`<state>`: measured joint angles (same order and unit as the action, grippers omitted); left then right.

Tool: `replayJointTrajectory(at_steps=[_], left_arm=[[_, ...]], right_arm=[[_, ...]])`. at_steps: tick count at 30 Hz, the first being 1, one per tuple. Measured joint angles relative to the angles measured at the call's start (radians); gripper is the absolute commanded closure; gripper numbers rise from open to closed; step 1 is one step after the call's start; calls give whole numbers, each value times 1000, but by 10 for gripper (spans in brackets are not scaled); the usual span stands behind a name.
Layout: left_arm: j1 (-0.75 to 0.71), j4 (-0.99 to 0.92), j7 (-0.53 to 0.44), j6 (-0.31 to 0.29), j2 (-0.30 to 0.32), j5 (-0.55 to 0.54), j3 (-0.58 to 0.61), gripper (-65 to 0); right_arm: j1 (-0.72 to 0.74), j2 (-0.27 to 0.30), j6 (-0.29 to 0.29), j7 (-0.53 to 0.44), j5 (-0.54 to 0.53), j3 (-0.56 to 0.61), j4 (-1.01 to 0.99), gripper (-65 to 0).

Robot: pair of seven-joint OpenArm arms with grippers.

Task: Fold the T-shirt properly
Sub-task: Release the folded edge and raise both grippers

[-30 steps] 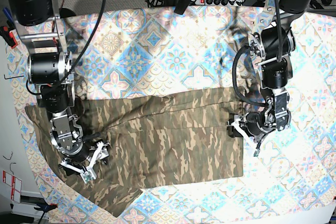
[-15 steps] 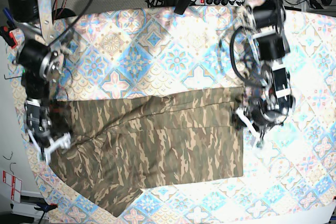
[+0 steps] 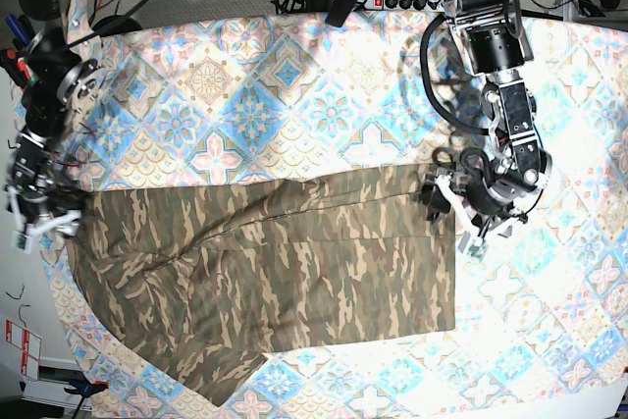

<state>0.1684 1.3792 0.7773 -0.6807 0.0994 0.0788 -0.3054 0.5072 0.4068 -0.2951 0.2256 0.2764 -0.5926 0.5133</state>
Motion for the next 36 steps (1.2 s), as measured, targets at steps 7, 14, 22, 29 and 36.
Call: replayJointTrajectory(at_steps=[7, 14, 22, 29, 36], left_arm=[[-12, 0, 4, 0, 0, 4, -2, -434], [-8, 0, 4, 3, 0, 4, -2, -434], [-8, 0, 4, 3, 0, 4, -5, -434], [-8, 0, 5, 3, 0, 4, -5, -434], [-6, 0, 4, 0, 0, 4, -7, -430]], right_arm=[[-28, 12, 3, 103, 4, -68, 60, -471], [-61, -10, 2, 112, -79, -70, 55, -472], [-78, -22, -71, 105, -155, -69, 15, -472], [-69, -24, -71, -24, -181, -102, -113, -472], [-39, -18, -97, -28, -176, -99, -152, -468]])
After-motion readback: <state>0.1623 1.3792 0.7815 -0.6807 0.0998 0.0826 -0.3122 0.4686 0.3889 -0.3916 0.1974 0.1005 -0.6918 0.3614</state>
